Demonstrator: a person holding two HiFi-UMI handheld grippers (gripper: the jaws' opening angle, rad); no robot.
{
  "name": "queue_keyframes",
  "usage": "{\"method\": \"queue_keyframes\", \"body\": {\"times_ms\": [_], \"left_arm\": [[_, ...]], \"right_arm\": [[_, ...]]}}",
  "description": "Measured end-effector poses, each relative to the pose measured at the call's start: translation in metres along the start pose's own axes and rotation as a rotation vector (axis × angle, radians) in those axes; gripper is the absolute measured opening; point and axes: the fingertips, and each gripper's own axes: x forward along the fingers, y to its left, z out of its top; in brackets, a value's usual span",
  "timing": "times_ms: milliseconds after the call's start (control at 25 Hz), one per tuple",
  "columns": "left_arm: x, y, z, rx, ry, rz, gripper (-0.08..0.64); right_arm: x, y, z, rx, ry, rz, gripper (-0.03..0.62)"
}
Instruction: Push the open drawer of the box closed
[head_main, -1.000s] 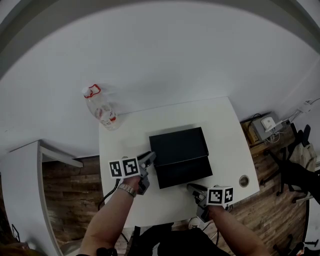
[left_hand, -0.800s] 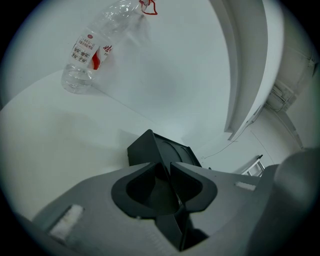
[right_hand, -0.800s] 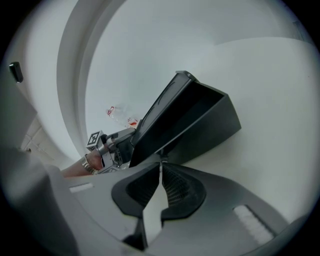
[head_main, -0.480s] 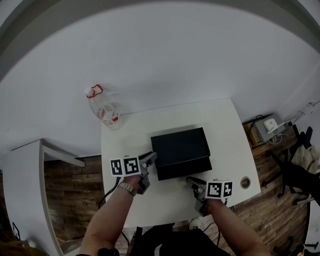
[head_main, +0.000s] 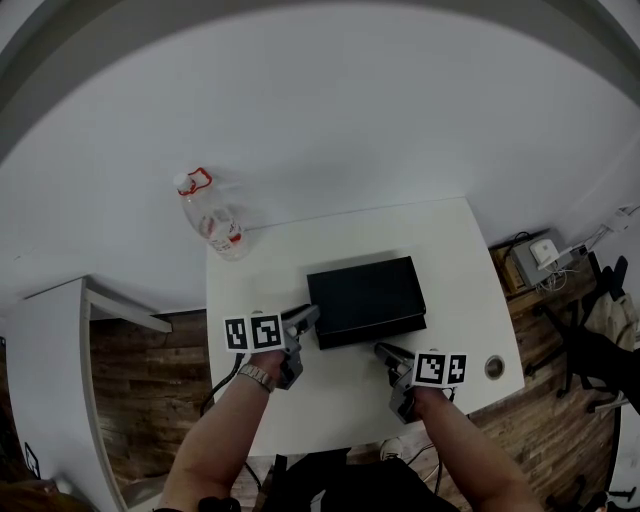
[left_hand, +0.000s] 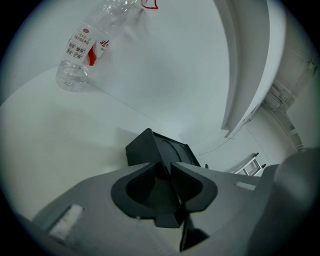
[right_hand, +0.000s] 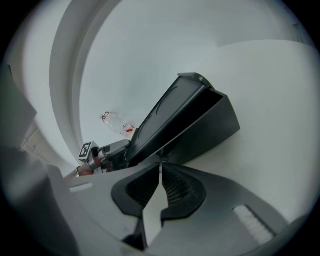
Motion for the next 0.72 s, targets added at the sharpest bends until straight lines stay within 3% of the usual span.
{"method": "queue_keyframes", "body": {"times_ms": [720], "left_arm": [[0.000,0.001,0.000,-0.005,0.017,-0.017,0.108]], "right_arm": [[0.017,0.000,0.024,0.025,-0.028,-0.017,0.023]]}}
